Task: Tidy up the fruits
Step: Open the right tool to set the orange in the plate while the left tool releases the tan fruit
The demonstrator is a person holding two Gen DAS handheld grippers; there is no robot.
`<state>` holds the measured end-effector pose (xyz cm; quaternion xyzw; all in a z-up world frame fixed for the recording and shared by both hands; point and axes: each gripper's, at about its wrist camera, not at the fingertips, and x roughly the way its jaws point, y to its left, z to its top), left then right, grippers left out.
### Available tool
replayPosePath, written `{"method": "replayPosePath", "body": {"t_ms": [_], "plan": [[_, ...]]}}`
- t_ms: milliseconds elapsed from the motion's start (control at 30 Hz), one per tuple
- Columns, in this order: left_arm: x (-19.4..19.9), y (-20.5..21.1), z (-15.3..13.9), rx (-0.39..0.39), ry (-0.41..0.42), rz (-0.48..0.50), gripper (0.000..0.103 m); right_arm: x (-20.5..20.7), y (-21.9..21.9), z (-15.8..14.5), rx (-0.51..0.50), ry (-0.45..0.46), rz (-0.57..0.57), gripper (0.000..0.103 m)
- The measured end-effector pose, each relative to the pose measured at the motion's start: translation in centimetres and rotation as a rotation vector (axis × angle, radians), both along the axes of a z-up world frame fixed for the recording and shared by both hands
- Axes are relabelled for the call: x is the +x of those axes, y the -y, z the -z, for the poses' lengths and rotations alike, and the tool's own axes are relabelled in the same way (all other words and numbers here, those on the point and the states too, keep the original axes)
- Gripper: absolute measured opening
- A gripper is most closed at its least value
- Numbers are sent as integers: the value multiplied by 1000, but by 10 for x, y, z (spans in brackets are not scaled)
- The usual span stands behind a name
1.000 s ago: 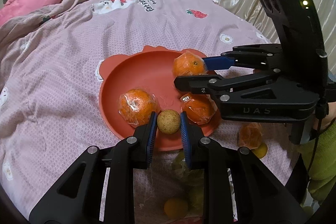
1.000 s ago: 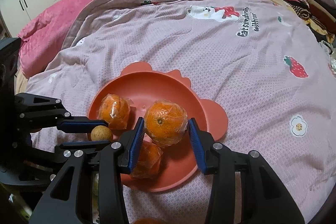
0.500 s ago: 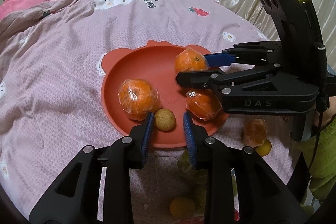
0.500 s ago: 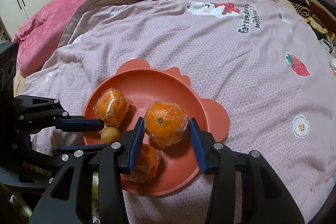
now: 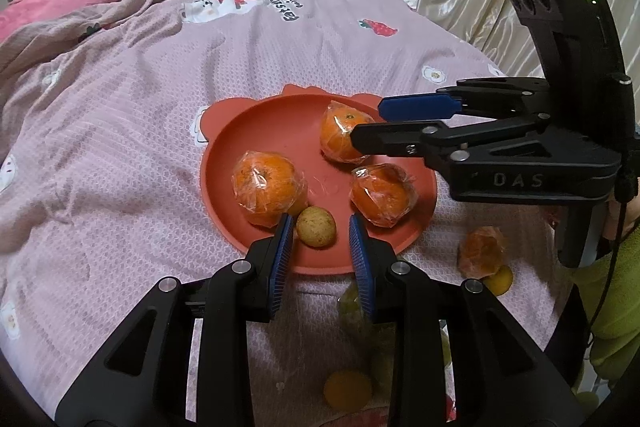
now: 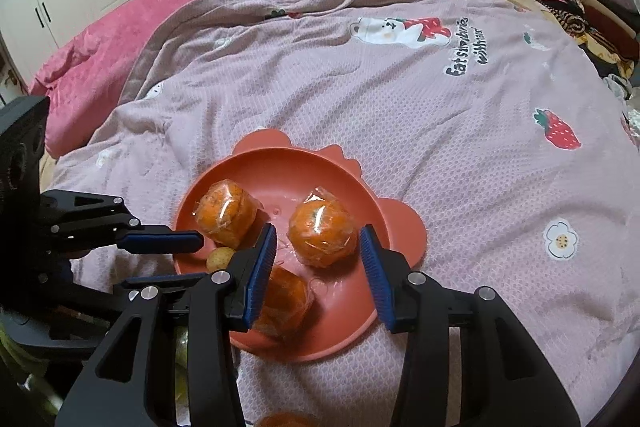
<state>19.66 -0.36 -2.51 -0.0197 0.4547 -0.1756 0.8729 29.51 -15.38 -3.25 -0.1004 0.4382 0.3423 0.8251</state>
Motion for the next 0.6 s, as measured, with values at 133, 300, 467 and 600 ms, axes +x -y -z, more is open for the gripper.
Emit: {"method": "replayPosePath", "body": {"t_ms": [133, 300, 467, 600], "plan": [[-3, -3, -4, -2, 10, -7, 29, -3, 5, -6, 14, 9, 13, 44], [-7, -6, -12, 0, 29, -17, 30, -9, 12, -13, 29, 22, 29, 50], [-11, -9, -19, 1, 48, -31, 39, -15, 18, -18, 36, 38, 51, 60], [-15, -13, -27, -4, 67, -44, 45, -22, 24, -22, 56, 47, 62, 67]]}}
